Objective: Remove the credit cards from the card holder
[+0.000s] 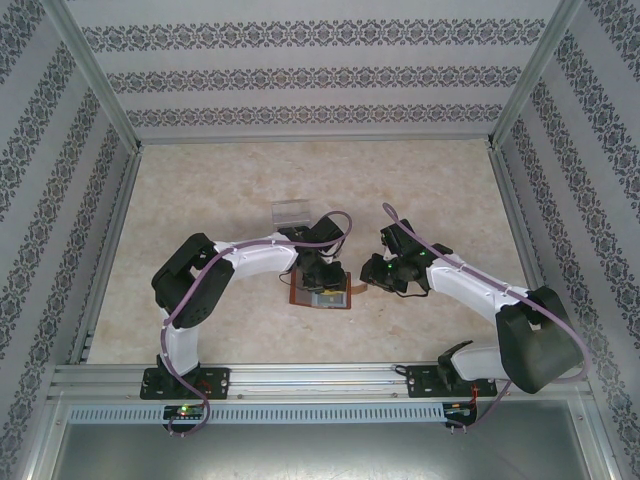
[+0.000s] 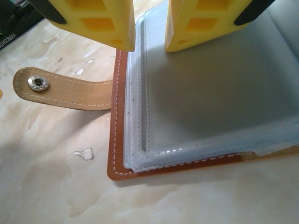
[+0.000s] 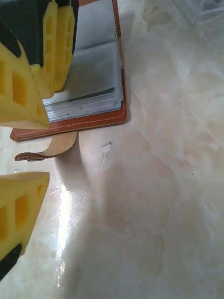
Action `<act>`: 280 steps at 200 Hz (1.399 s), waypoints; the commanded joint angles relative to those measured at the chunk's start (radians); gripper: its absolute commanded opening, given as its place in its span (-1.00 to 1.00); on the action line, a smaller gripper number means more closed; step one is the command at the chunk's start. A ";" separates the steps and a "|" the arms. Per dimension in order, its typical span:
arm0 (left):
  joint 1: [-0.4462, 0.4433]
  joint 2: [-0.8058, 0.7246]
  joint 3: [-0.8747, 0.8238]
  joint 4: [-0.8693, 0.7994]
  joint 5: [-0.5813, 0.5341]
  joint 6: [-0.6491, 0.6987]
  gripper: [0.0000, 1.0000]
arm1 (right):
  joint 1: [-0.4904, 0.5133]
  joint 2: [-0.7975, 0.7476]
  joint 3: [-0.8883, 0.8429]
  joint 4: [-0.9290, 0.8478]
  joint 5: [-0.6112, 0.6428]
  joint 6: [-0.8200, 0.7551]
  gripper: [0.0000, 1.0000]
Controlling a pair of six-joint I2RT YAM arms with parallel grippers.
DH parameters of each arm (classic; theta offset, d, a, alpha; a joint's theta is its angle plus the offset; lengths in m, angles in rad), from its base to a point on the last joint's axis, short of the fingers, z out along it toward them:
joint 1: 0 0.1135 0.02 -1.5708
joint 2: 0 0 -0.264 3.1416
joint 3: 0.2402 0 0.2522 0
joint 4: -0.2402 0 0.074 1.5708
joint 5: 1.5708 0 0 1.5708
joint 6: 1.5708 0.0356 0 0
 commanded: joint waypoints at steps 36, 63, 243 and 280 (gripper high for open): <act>-0.009 -0.015 0.014 -0.134 -0.103 0.032 -0.39 | 0.018 0.034 0.004 0.016 -0.009 0.004 -0.38; -0.010 -0.032 0.026 -0.175 -0.148 0.037 -0.37 | 0.021 0.045 0.008 0.020 -0.010 0.005 -0.38; -0.030 -0.056 0.125 -0.413 -0.384 0.076 -0.10 | 0.021 0.053 -0.011 0.038 -0.001 0.003 -0.38; -0.030 -0.060 0.135 -0.446 -0.420 0.098 -0.10 | 0.021 0.058 -0.009 0.039 -0.004 0.003 -0.38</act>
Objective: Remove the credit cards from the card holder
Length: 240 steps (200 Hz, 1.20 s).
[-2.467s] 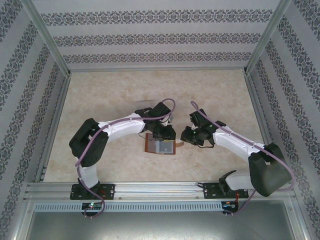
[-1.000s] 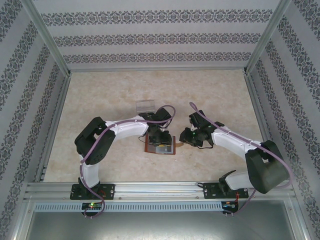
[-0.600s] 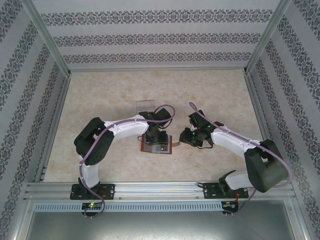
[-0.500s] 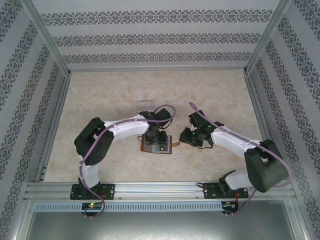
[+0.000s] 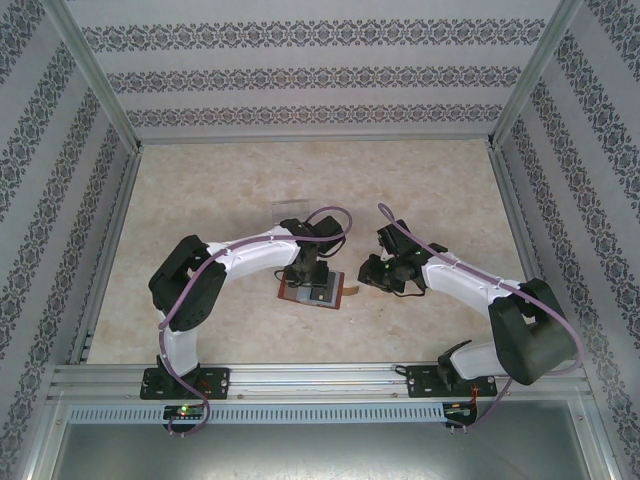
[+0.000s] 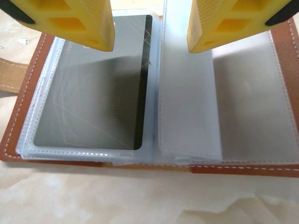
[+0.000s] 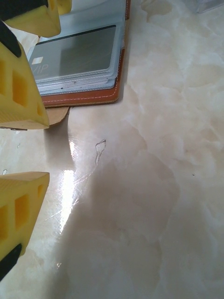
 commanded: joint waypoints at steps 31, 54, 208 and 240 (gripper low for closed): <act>-0.012 -0.055 0.018 -0.085 -0.073 0.038 -0.14 | 0.012 0.013 -0.008 0.004 -0.004 0.003 -0.39; -0.010 -0.061 0.014 -0.085 -0.079 0.045 -0.22 | 0.012 0.015 -0.006 0.004 -0.003 0.003 -0.38; -0.010 -0.159 -0.104 -0.019 0.004 0.046 -1.00 | 0.023 0.054 0.031 -0.006 -0.002 0.000 -0.39; -0.010 -0.166 -0.121 -0.027 -0.007 0.045 -0.96 | 0.029 0.072 0.046 -0.008 -0.002 0.000 -0.39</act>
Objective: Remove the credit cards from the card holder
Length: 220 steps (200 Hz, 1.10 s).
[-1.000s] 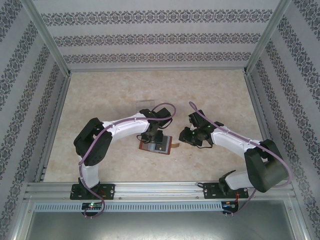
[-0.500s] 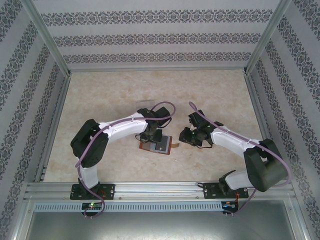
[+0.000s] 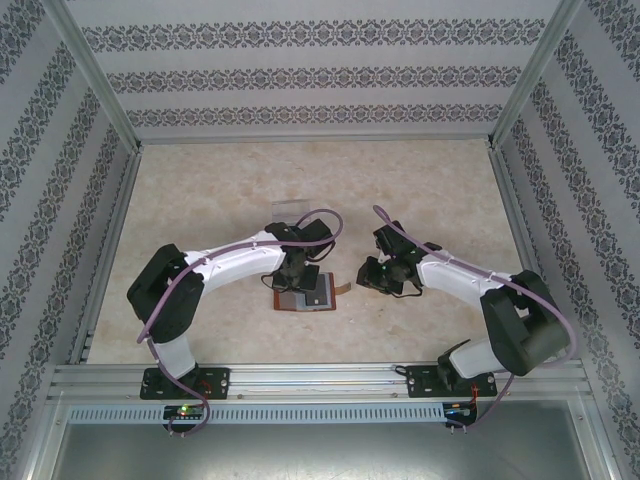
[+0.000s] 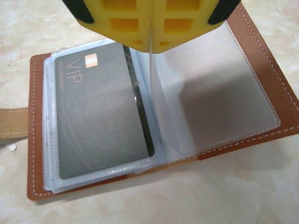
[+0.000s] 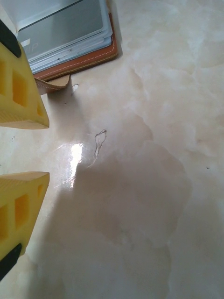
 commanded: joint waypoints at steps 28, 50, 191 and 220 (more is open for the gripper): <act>-0.010 -0.031 -0.011 -0.048 -0.056 0.000 -0.77 | 0.025 0.029 0.049 -0.011 -0.001 0.000 -0.39; -0.010 -0.042 -0.013 -0.084 -0.107 0.006 -0.65 | 0.031 0.036 0.059 -0.014 0.001 0.001 -0.39; 0.015 -0.060 -0.085 -0.112 -0.174 0.047 -0.54 | 0.090 0.114 0.142 -0.006 -0.017 -0.025 -0.23; 0.019 -0.068 -0.097 -0.112 -0.192 0.050 -0.54 | 0.098 0.150 0.137 0.007 -0.037 -0.020 -0.28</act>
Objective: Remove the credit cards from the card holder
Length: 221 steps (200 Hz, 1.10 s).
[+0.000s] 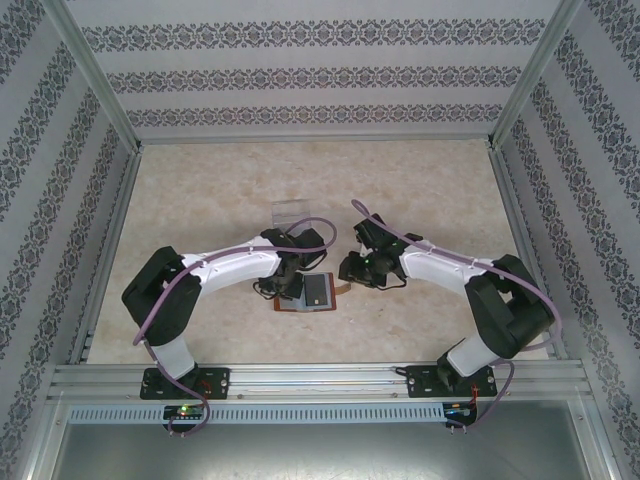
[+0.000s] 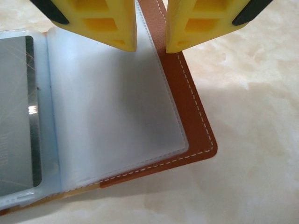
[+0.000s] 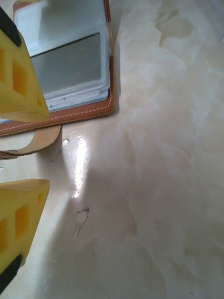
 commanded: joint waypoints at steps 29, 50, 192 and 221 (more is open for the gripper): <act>0.020 -0.065 -0.024 -0.042 -0.053 0.024 -0.50 | 0.022 0.027 -0.003 0.005 -0.030 -0.012 -0.42; 0.020 -0.093 -0.022 -0.032 -0.062 0.036 -0.46 | 0.022 0.015 -0.016 -0.002 -0.022 -0.010 -0.56; 0.055 -0.039 0.015 0.397 0.307 0.028 -0.64 | -0.005 -0.118 -0.120 -0.041 0.057 0.030 -0.76; 0.056 -0.002 0.018 0.425 0.357 0.008 -0.65 | -0.007 -0.149 -0.125 -0.066 0.079 0.037 -0.65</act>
